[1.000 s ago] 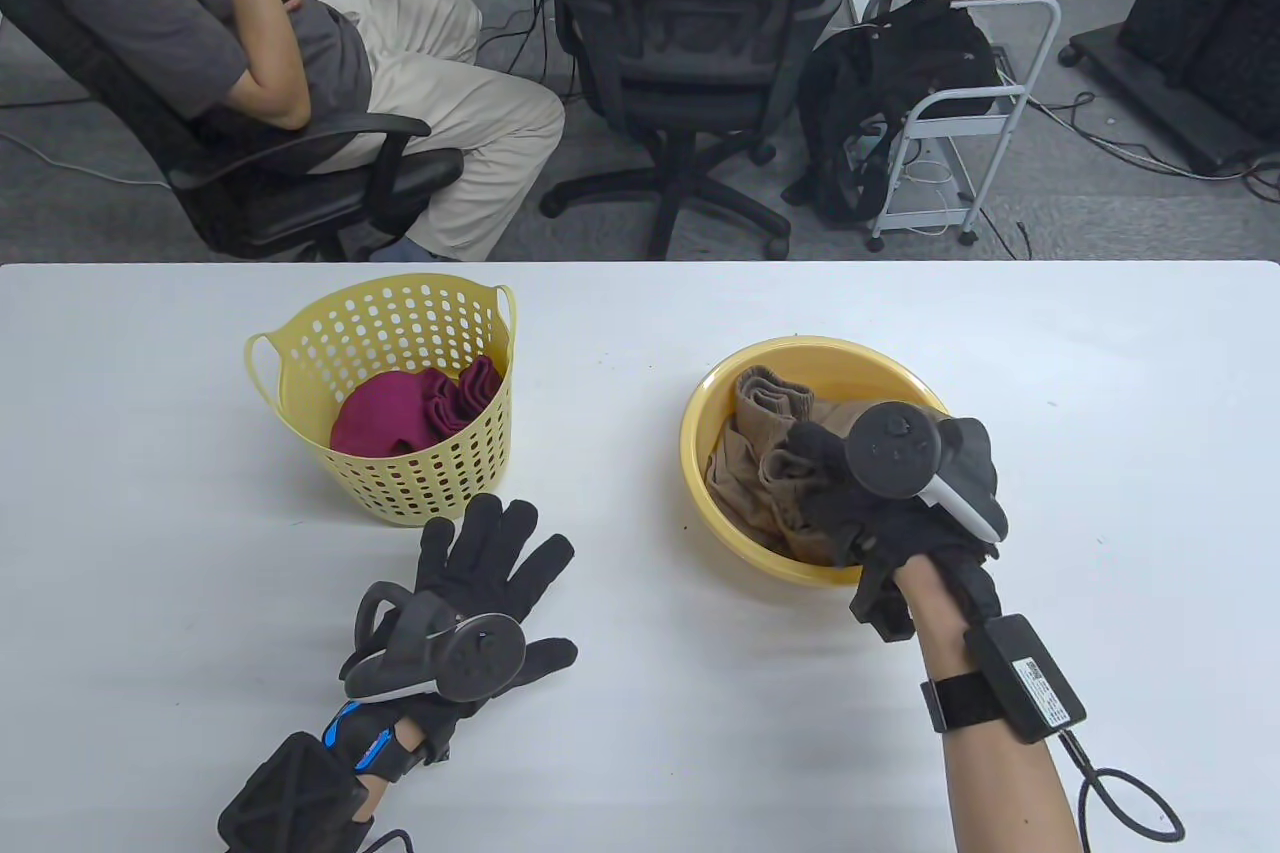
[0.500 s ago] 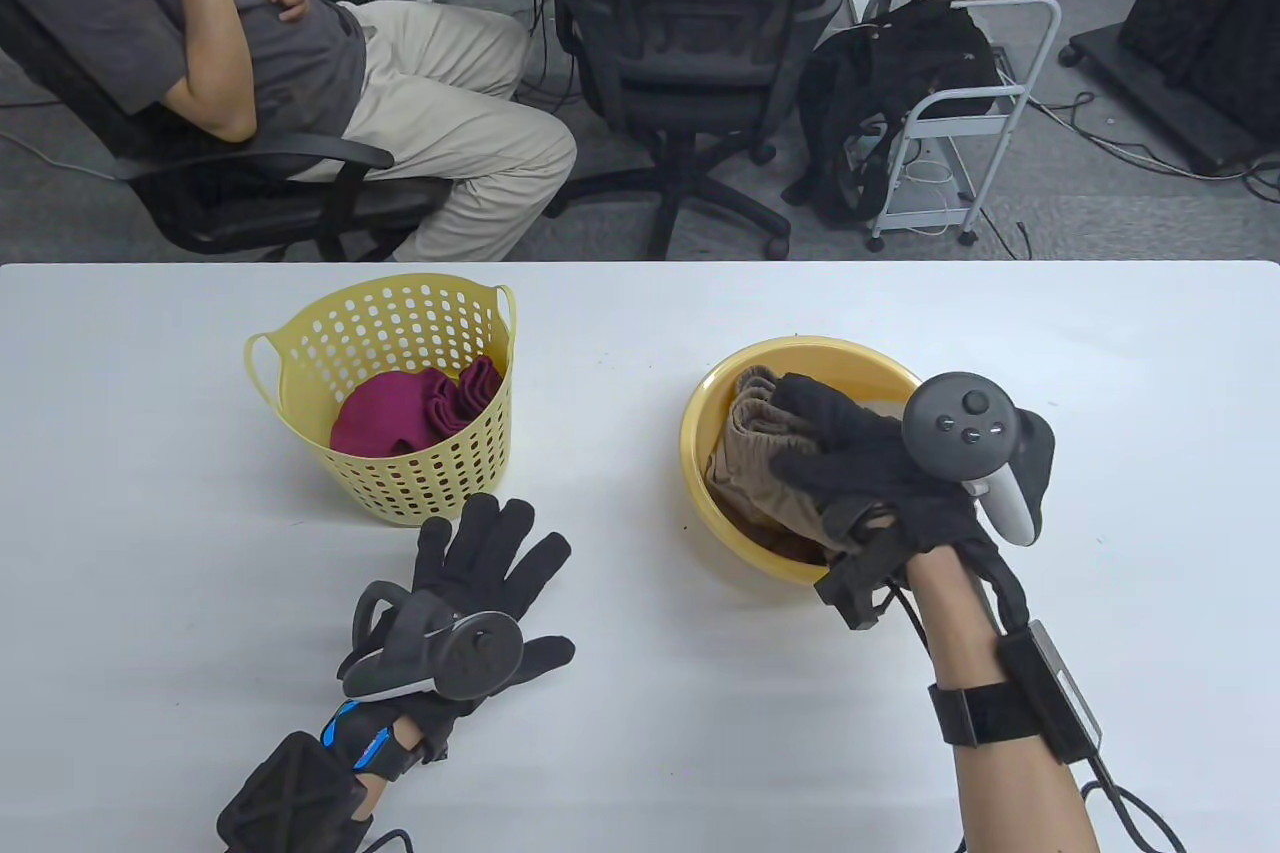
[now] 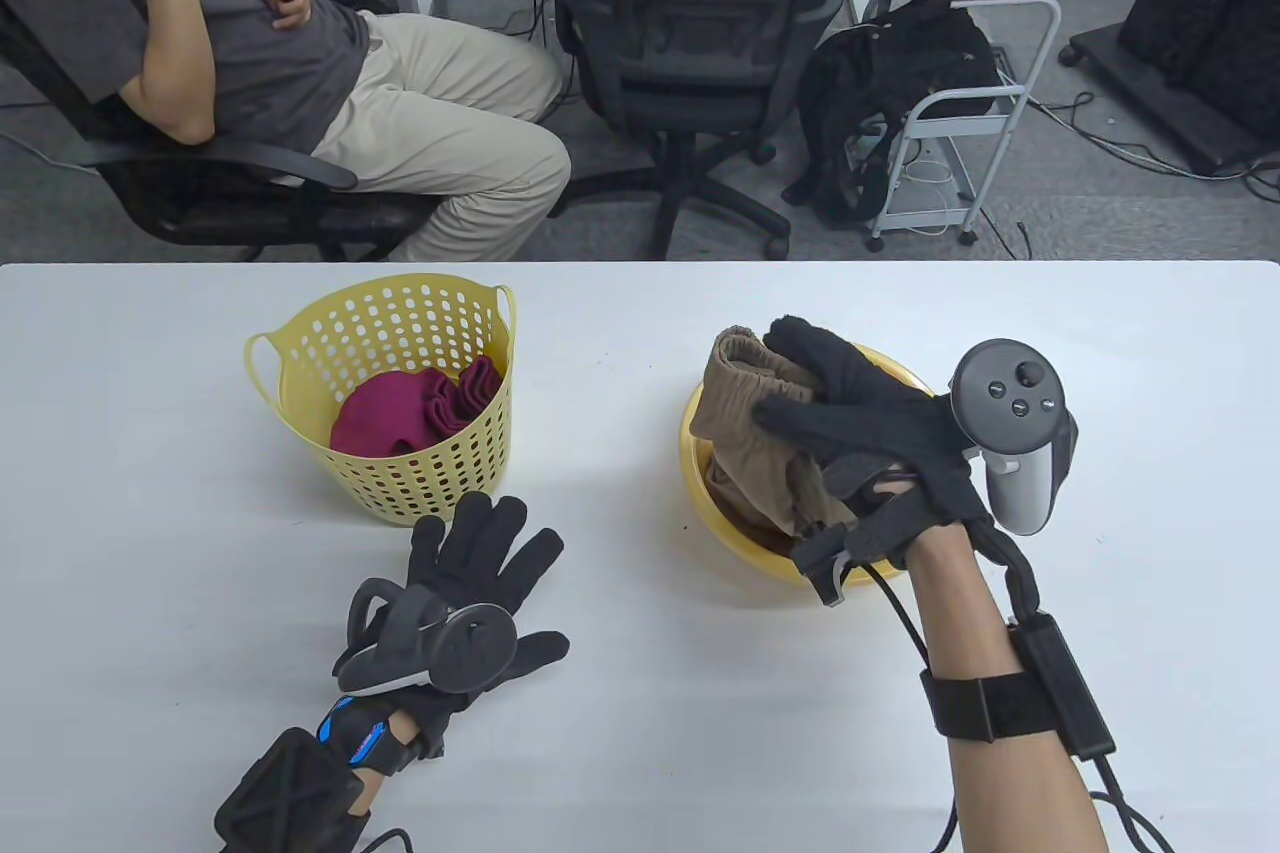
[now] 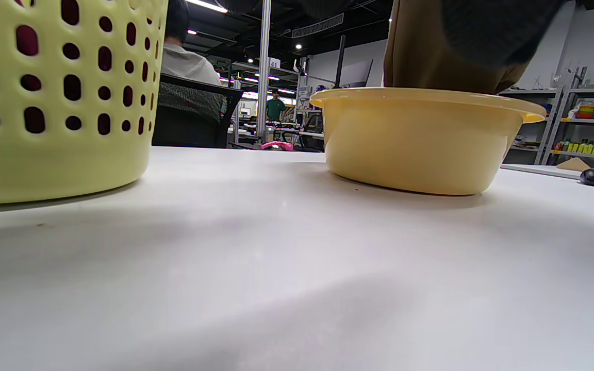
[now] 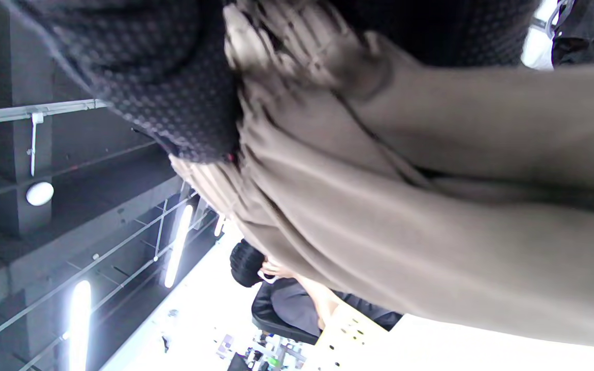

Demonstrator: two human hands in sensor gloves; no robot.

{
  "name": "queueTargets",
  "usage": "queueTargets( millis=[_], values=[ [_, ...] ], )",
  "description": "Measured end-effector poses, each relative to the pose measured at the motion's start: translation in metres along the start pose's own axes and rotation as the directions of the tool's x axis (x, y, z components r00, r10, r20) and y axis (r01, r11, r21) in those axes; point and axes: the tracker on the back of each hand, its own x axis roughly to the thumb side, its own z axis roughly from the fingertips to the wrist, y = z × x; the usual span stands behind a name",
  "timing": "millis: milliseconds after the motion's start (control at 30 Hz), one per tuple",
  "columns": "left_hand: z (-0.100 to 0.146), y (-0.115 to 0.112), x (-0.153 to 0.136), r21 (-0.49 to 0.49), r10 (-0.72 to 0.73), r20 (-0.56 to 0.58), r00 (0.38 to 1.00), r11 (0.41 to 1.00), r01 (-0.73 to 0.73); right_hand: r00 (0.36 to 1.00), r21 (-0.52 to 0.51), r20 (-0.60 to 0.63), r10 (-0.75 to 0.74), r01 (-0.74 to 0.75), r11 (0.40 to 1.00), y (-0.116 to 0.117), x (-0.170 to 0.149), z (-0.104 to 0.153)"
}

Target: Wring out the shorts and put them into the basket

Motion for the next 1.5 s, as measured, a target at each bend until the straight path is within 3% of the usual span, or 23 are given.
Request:
queueTargets(
  millis=[400, 867, 1500],
  values=[
    [0.000, 0.000, -0.001, -0.003, 0.002, -0.003, 1.000, 1.000, -0.002, 0.969, -0.034, 0.000, -0.246, 0.246, 0.969, 0.010, 0.030, -0.002],
    [0.000, -0.001, 0.000, -0.002, 0.009, 0.002, 1.000, 1.000, -0.009, 0.948, 0.023, 0.019, -0.319, 0.319, 0.948, 0.032, 0.063, -0.005],
    [0.000, -0.001, 0.000, 0.008, 0.024, -0.001, 1.000, 1.000, -0.024, 0.888, 0.066, 0.070, -0.455, 0.451, 0.890, 0.041, 0.106, -0.006]
  ],
)
